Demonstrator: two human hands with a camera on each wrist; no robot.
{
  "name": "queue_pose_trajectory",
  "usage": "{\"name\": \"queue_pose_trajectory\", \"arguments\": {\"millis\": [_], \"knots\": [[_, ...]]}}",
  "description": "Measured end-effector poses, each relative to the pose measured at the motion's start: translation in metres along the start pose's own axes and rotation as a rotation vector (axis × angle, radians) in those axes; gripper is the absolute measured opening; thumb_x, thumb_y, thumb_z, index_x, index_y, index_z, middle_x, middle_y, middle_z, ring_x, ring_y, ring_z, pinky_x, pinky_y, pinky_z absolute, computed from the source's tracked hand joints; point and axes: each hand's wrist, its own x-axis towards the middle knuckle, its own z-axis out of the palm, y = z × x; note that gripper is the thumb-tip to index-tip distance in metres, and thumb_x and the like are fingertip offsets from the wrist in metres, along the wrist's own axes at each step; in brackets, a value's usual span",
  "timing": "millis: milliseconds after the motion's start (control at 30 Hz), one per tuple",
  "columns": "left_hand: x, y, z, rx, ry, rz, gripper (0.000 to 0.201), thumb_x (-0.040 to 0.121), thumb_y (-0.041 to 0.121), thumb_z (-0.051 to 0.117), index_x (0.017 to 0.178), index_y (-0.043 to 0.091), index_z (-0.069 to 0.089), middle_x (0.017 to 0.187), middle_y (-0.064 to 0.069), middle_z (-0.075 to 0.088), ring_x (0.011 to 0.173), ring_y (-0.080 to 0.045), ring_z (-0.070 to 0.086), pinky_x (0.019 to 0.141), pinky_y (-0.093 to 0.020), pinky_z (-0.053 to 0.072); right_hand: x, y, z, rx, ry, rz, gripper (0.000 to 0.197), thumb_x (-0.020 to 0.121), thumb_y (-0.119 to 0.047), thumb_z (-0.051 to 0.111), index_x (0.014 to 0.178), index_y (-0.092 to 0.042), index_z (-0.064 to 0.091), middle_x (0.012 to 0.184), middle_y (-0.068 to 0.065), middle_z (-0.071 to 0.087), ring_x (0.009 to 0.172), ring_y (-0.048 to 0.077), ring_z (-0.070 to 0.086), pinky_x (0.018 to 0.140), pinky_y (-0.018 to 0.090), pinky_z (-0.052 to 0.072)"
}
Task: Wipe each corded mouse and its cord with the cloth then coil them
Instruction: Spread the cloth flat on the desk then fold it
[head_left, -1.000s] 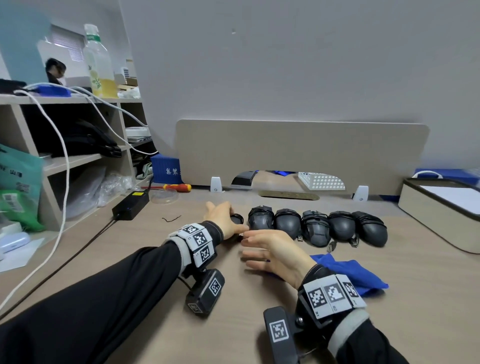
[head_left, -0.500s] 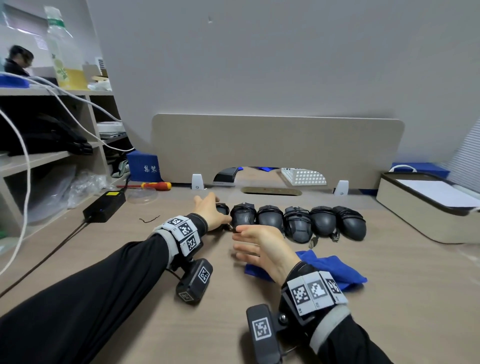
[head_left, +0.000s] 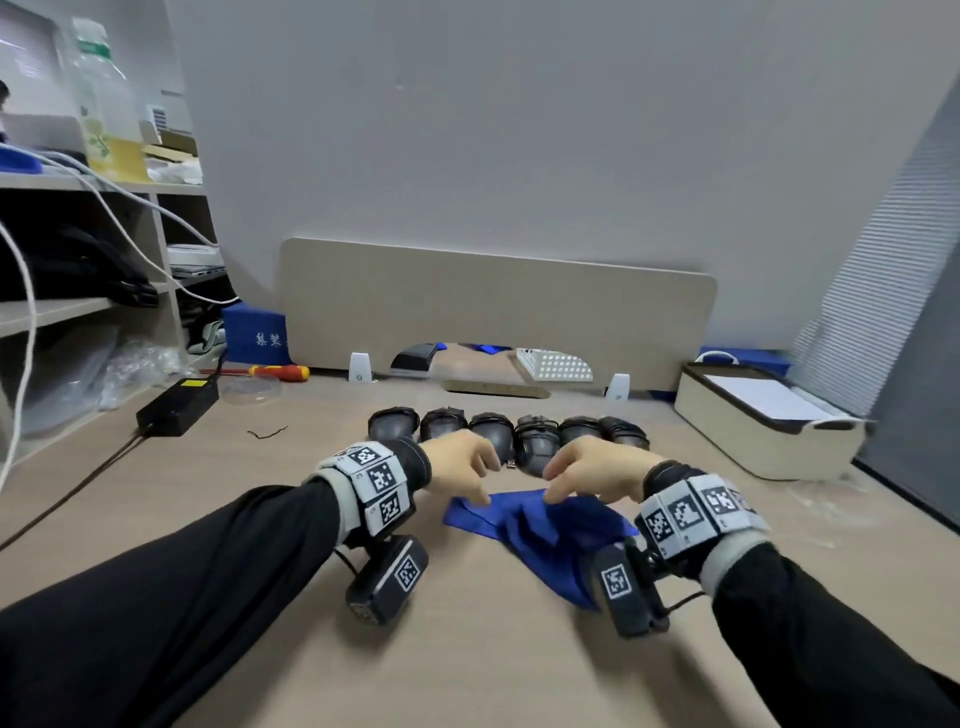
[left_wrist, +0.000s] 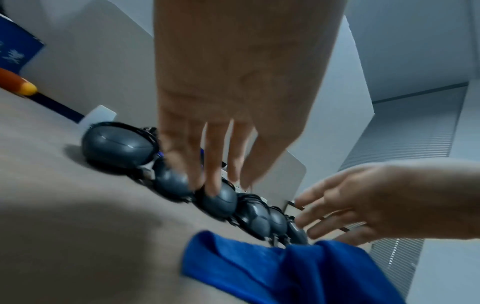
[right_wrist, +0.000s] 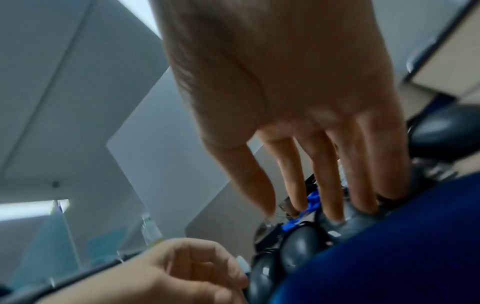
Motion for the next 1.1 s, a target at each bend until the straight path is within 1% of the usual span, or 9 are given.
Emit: {"name": "queue_pose_trajectory", "arguments": {"millis": [133,233,400,467,567,633,833,967,1100], "knots": [[-0.001,0.019,0.028,0.103,-0.13,0.178,0.055,0.08,0.012,0.077,0.131,0.018,0.057,0.125,-0.003,0.063,0.098,-0.014,0.057,0.08,-0.024,0.046,-0.003,0.008,0.018,-0.205,-0.017,-0.12,0.039,0.079,-0.017,0.076,0.117,-0.017,0.07,0.1,-0.001,0.065,0.092,0.015,0.06,0.082,0.025,0.05],[-0.006,0.024,0.031,0.174,0.052,0.17,0.016,0.084,0.018,0.068,0.099,0.012,0.065,0.088,-0.006,0.066,0.077,-0.019,0.055,0.067,-0.028,0.044,-0.006,0.011,0.018,-0.056,0.168,-0.178,0.009,0.084,-0.009,0.068,0.089,-0.013,0.074,0.083,0.005,0.068,0.076,0.015,0.057,0.07,0.026,0.046],[-0.016,0.027,-0.003,-0.33,0.422,0.082,0.011,0.091,0.011,0.06,0.085,0.015,0.052,0.078,0.0,0.057,0.069,-0.013,0.052,0.056,-0.022,0.039,-0.023,-0.004,-0.004,0.371,0.368,-0.255,0.023,0.096,-0.01,0.057,0.074,-0.014,0.065,0.067,-0.002,0.061,0.058,0.007,0.052,0.048,0.014,0.039],[-0.025,0.033,-0.019,-0.486,0.546,0.086,0.006,0.095,0.009,0.058,0.09,0.012,0.055,0.075,0.001,0.055,0.066,-0.011,0.051,0.05,-0.015,0.039,-0.03,-0.013,-0.013,0.476,0.404,-0.301,0.031,0.099,-0.011,0.054,0.07,-0.016,0.063,0.064,-0.003,0.058,0.057,0.008,0.05,0.052,0.019,0.04],[-0.035,0.038,-0.036,-0.605,0.649,0.148,0.012,0.094,0.007,0.06,0.083,0.014,0.058,0.072,-0.001,0.057,0.071,-0.017,0.054,0.067,-0.024,0.044,-0.039,-0.025,-0.021,0.587,0.414,-0.343,0.035,0.1,-0.012,0.052,0.067,-0.017,0.062,0.066,-0.001,0.059,0.065,0.015,0.052,0.062,0.028,0.041],[-0.042,0.042,-0.047,-0.617,0.667,0.182,0.014,0.094,0.007,0.062,0.082,0.015,0.059,0.076,-0.004,0.061,0.074,-0.017,0.056,0.071,-0.024,0.047,-0.042,-0.031,-0.025,0.574,0.471,-0.351,0.032,0.098,-0.011,0.053,0.068,-0.014,0.063,0.069,0.003,0.06,0.068,0.017,0.052,0.066,0.029,0.041],[-0.077,0.062,-0.08,-0.598,0.599,0.199,0.008,0.094,0.03,0.065,0.097,0.024,0.059,0.075,0.001,0.058,0.05,-0.01,0.043,0.036,-0.017,0.031,-0.055,-0.039,-0.037,0.573,0.577,-0.318,0.023,0.097,-0.007,0.048,0.079,-0.005,0.064,0.072,0.009,0.051,0.068,0.019,0.045,0.064,0.03,0.036],[-0.097,0.064,-0.096,-0.259,0.282,0.255,0.028,0.082,0.033,0.08,0.102,0.025,0.062,0.067,0.002,0.055,0.046,-0.01,0.037,0.04,-0.02,0.026,-0.061,-0.044,-0.044,0.502,0.586,-0.35,0.021,0.098,-0.021,0.052,0.081,-0.009,0.054,0.079,0.005,0.051,0.074,0.019,0.046,0.066,0.032,0.036],[-0.095,0.046,-0.108,-0.138,0.426,0.258,0.009,0.088,0.013,0.071,0.085,0.02,0.066,0.074,-0.009,0.061,0.061,-0.01,0.052,0.063,-0.022,0.043,-0.077,-0.041,-0.052,0.379,0.37,-0.404,0.038,0.083,-0.031,0.079,0.113,-0.019,0.059,0.099,-0.003,0.069,0.088,0.012,0.067,0.076,0.025,0.053]]}}
